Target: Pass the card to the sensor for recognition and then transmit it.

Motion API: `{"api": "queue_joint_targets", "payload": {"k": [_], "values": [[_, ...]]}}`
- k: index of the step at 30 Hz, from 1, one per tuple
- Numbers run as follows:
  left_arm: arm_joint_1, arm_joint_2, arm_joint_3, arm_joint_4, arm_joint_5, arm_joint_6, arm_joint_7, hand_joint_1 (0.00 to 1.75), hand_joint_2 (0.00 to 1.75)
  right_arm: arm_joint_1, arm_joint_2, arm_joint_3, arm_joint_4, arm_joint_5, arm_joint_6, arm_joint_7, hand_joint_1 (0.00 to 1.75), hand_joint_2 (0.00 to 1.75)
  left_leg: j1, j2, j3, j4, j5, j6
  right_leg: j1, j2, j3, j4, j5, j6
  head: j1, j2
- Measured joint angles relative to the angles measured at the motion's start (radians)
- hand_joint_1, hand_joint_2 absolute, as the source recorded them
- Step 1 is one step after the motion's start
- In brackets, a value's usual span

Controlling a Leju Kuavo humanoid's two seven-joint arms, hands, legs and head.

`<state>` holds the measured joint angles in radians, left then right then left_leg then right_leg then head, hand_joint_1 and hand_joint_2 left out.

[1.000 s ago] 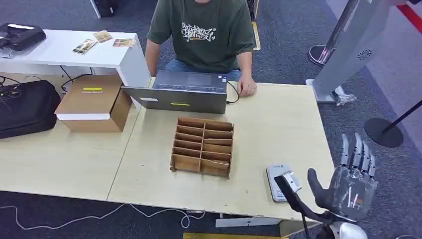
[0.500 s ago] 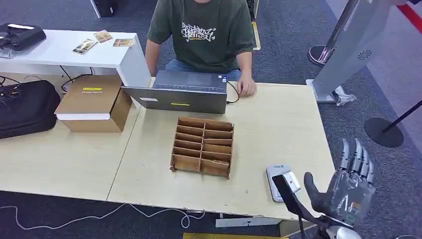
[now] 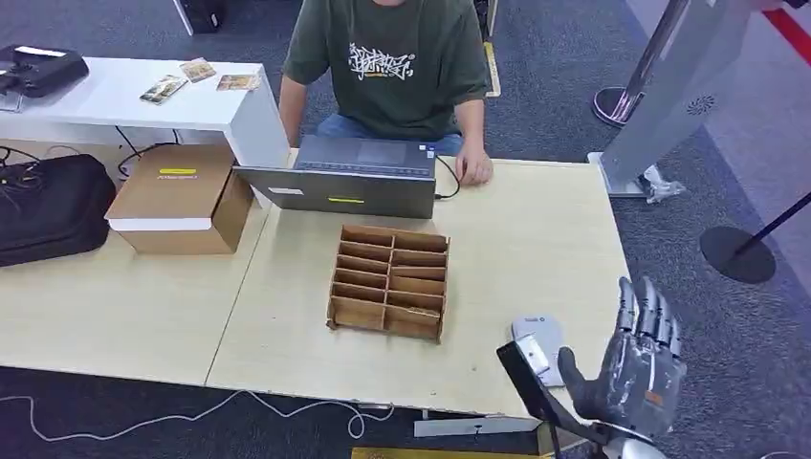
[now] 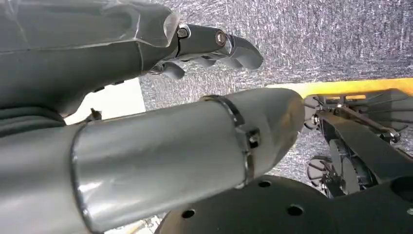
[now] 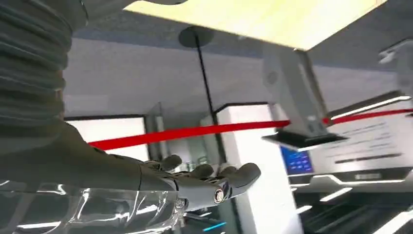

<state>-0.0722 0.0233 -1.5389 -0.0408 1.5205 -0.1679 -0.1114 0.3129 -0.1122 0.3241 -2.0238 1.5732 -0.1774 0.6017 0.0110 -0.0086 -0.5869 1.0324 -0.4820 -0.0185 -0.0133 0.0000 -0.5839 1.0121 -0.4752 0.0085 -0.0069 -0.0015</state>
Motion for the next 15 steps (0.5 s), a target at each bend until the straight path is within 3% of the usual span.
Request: {"api": "queue_joint_targets", "payload": {"k": [4, 9, 15], "values": [[0.000, -0.001, 0.000, 0.000, 0.010, 0.000, -0.005, 0.00, 0.00, -0.011, 0.002, 0.038, 0.018, 0.000, 0.002, -0.088, 0.00, 1.75, 0.000, 0.000, 0.000, 0.000, 0.000, 0.000, 0.000, 0.000, 0.000, 0.000, 0.000, 0.000, 0.000, 0.000], [0.001, -0.004, 0.000, 0.002, 0.017, -0.002, -0.015, 0.00, 0.00, -0.020, 0.054, 0.042, 0.060, 0.000, 0.009, -0.245, 0.00, 1.75, 0.000, 0.000, 0.000, 0.000, 0.000, 0.000, 0.000, 0.000, 0.000, 0.000, -0.001, -0.001, -0.001, 0.000], [0.001, -0.003, -0.001, 0.002, 0.015, -0.007, -0.015, 0.00, 0.00, -0.043, 0.095, 0.042, 0.121, 0.000, 0.019, -0.310, 0.00, 1.75, 0.000, 0.000, 0.000, 0.000, 0.000, 0.000, 0.000, 0.000, 0.000, 0.000, -0.001, -0.001, 0.000, 0.000]]}}
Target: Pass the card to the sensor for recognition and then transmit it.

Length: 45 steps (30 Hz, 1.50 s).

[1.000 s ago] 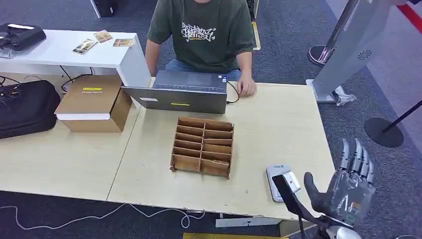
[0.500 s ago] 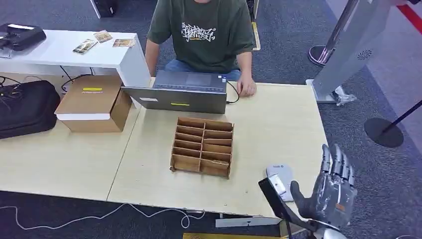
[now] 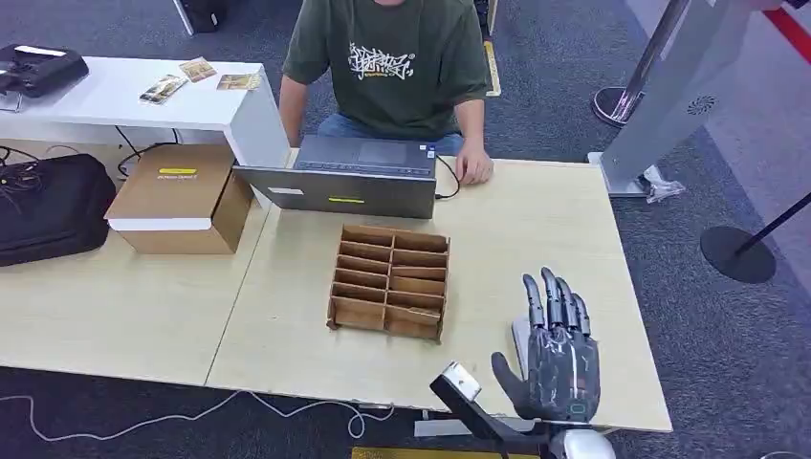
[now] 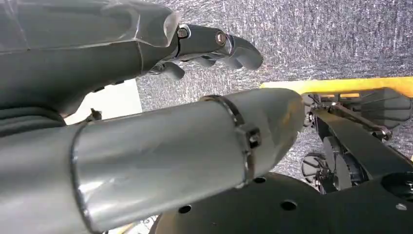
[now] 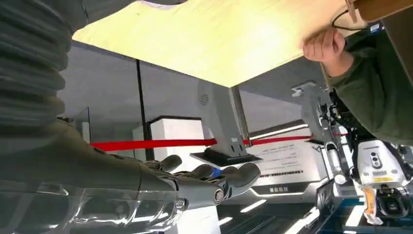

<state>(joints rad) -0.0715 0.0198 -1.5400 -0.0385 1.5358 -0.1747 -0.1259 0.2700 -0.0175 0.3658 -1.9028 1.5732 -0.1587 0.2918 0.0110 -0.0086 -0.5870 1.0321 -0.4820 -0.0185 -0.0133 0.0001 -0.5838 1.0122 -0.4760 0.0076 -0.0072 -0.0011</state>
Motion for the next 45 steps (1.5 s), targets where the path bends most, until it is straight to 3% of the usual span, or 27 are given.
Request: {"api": "queue_joint_targets", "payload": {"k": [6, 15, 27, 45], "values": [[-0.001, 0.008, 0.000, 0.000, -0.016, 0.002, 0.003, 0.00, 0.00, -0.037, 0.004, 0.015, 0.060, 0.000, 0.000, 0.030, 0.00, 1.75, 0.000, 0.000, 0.000, 0.000, 0.000, 0.000, 0.000, 0.000, 0.000, 0.000, 0.000, 0.000, 0.000, 0.000], [-0.002, 0.018, 0.000, 0.000, -0.018, 0.004, 0.018, 0.00, 0.00, -0.089, 0.047, 0.026, 0.156, 0.000, 0.008, -0.076, 0.00, 1.75, 0.000, 0.000, 0.000, 0.000, 0.000, 0.000, 0.000, 0.000, 0.000, 0.000, 0.000, 0.000, 0.000, 0.000], [-0.003, 0.018, 0.000, 0.000, -0.013, 0.004, 0.022, 0.00, 0.00, -0.144, 0.113, 0.022, 0.273, 0.000, 0.034, -0.103, 0.00, 1.75, 0.000, 0.000, 0.000, 0.000, 0.000, 0.000, 0.000, 0.000, 0.000, 0.000, 0.000, 0.000, 0.000, 0.000], [-0.006, 0.018, 0.000, 0.000, 0.011, 0.005, 0.036, 0.00, 0.00, -0.164, 0.156, 0.039, 0.346, -0.001, 0.101, -0.083, 0.00, 1.75, 0.000, 0.000, 0.000, 0.000, 0.000, 0.000, 0.000, 0.000, 0.000, 0.000, 0.000, 0.000, 0.000, 0.000]]}}
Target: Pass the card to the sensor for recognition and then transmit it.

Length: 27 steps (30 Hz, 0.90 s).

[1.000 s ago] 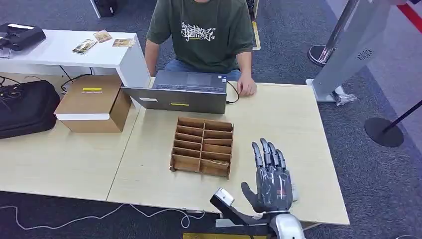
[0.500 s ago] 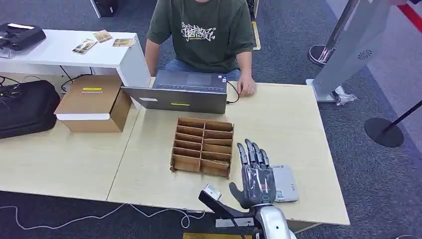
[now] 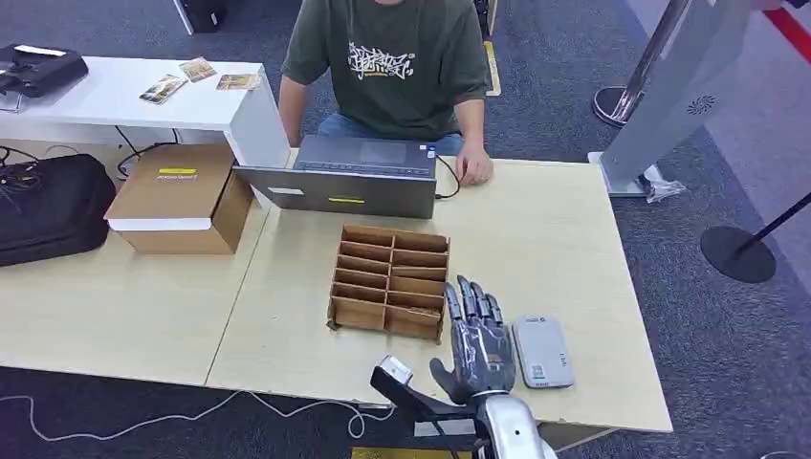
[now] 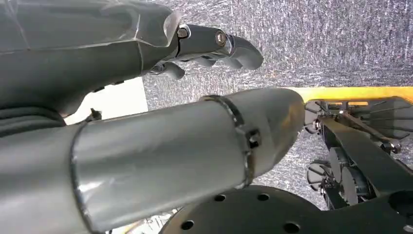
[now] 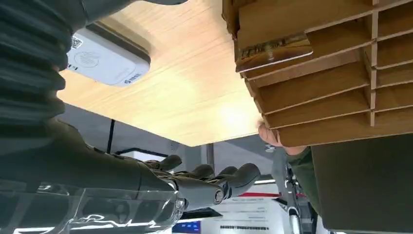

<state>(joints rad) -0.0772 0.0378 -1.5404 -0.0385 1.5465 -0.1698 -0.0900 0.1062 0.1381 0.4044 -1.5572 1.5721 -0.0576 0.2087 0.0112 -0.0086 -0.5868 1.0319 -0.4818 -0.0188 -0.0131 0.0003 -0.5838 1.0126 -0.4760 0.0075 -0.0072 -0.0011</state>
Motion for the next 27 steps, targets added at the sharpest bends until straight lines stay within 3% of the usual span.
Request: {"api": "queue_joint_targets", "payload": {"k": [13, 20, 27], "values": [[0.000, 0.000, 0.000, 0.000, 0.024, -0.002, 0.003, 0.00, 0.00, -0.039, 0.000, 0.027, 0.068, 0.001, -0.011, -0.023, 0.00, 1.75, 0.000, 0.000, 0.000, 0.000, 0.000, 0.000, 0.000, 0.000, 0.000, 0.000, 0.000, 0.000, 0.000, 0.000], [0.000, 0.000, 0.000, 0.000, 0.002, -0.002, 0.003, 0.00, 0.00, -0.095, 0.007, 0.045, 0.160, -0.034, -0.084, -0.076, 0.00, 1.75, 0.000, 0.000, 0.000, 0.000, 0.000, 0.000, 0.000, 0.000, 0.000, 0.000, 0.000, 0.000, 0.000, 0.000], [-0.001, 0.000, 0.000, 0.000, -0.026, -0.002, 0.003, 0.00, 0.00, -0.125, 0.018, 0.044, 0.218, -0.040, -0.122, -0.087, 0.00, 1.75, 0.000, 0.000, 0.000, 0.000, 0.000, 0.000, 0.000, 0.000, 0.000, 0.000, 0.000, 0.000, 0.000, 0.000]]}}
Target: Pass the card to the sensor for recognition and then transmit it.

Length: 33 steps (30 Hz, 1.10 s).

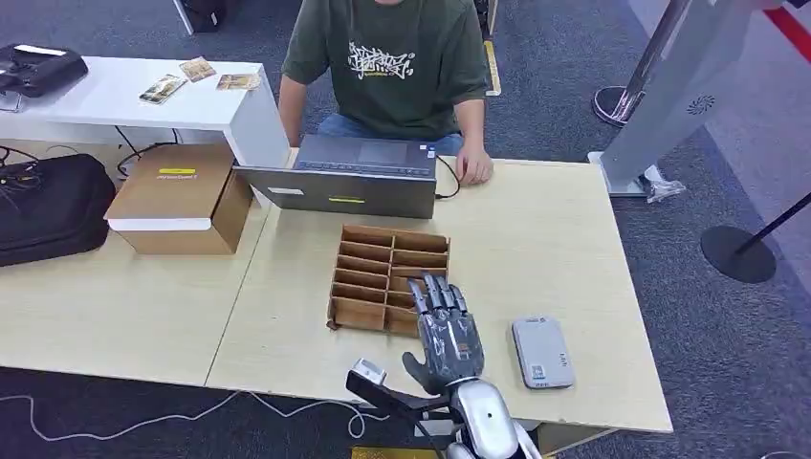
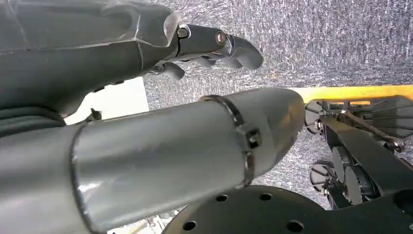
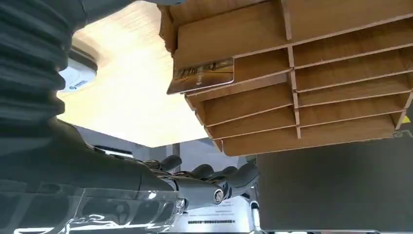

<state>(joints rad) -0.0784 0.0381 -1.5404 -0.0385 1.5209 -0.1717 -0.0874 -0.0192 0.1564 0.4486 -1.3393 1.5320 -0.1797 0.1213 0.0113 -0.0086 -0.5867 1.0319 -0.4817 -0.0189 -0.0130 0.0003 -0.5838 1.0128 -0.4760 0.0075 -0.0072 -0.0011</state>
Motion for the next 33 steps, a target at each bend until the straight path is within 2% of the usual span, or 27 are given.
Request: {"api": "queue_joint_targets", "payload": {"k": [11, 15, 17, 20, 22, 28, 33], "values": [[0.000, 0.003, 0.000, 0.000, -0.009, -0.002, -0.002, 0.00, 0.00, -0.013, 0.010, -0.016, 0.048, -0.045, -0.044, -0.042, 0.00, 1.75, 0.000, 0.000, 0.000, 0.000, 0.000, 0.000, 0.000, 0.000, 0.000, 0.000, 0.000, 0.000, 0.000, 0.000], [0.000, 0.005, 0.000, 0.000, -0.008, -0.002, -0.002, 0.00, 0.00, -0.031, 0.016, -0.021, 0.085, -0.037, -0.051, -0.038, 0.00, 1.75, 0.000, 0.000, 0.000, 0.000, 0.000, 0.000, 0.000, 0.000, 0.000, 0.000, 0.000, 0.000, 0.000, 0.000], [0.000, 0.005, 0.000, 0.000, -0.008, -0.004, -0.002, 0.00, 0.00, -0.045, 0.018, -0.022, 0.107, -0.002, -0.056, -0.004, 0.00, 1.75, 0.000, 0.000, 0.000, 0.000, 0.000, 0.000, 0.000, 0.000, 0.000, 0.000, 0.000, 0.000, 0.000, 0.000], [0.000, 0.005, 0.000, 0.000, -0.010, -0.005, -0.003, 0.00, 0.00, -0.076, 0.016, -0.013, 0.140, 0.032, -0.067, 0.090, 0.00, 1.75, 0.000, 0.000, 0.000, 0.000, 0.000, 0.000, 0.000, 0.000, 0.000, 0.000, 0.000, 0.000, 0.000, 0.000], [0.000, 0.005, 0.000, 0.000, -0.011, -0.006, -0.003, 0.00, 0.00, -0.094, 0.006, 0.015, 0.154, 0.040, -0.068, 0.161, 0.00, 1.75, 0.000, 0.000, 0.000, 0.000, 0.000, 0.000, 0.000, 0.000, 0.000, 0.000, 0.000, 0.000, 0.000, 0.000], [0.000, 0.008, 0.000, 0.000, -0.025, -0.007, -0.003, 0.00, 0.00, -0.139, -0.046, 0.103, 0.177, 0.041, -0.067, 0.289, 0.00, 1.75, 0.000, 0.000, 0.000, 0.000, 0.000, 0.000, 0.000, 0.000, 0.000, 0.000, 0.000, 0.000, 0.000, 0.000], [0.000, 0.014, 0.000, 0.000, -0.028, -0.008, -0.003, 0.00, 0.00, -0.162, -0.086, 0.153, 0.182, 0.041, -0.068, 0.317, 0.00, 1.75, 0.000, 0.000, 0.000, 0.000, 0.000, 0.000, 0.000, 0.000, 0.000, 0.000, 0.000, 0.000, 0.000, 0.000]]}}
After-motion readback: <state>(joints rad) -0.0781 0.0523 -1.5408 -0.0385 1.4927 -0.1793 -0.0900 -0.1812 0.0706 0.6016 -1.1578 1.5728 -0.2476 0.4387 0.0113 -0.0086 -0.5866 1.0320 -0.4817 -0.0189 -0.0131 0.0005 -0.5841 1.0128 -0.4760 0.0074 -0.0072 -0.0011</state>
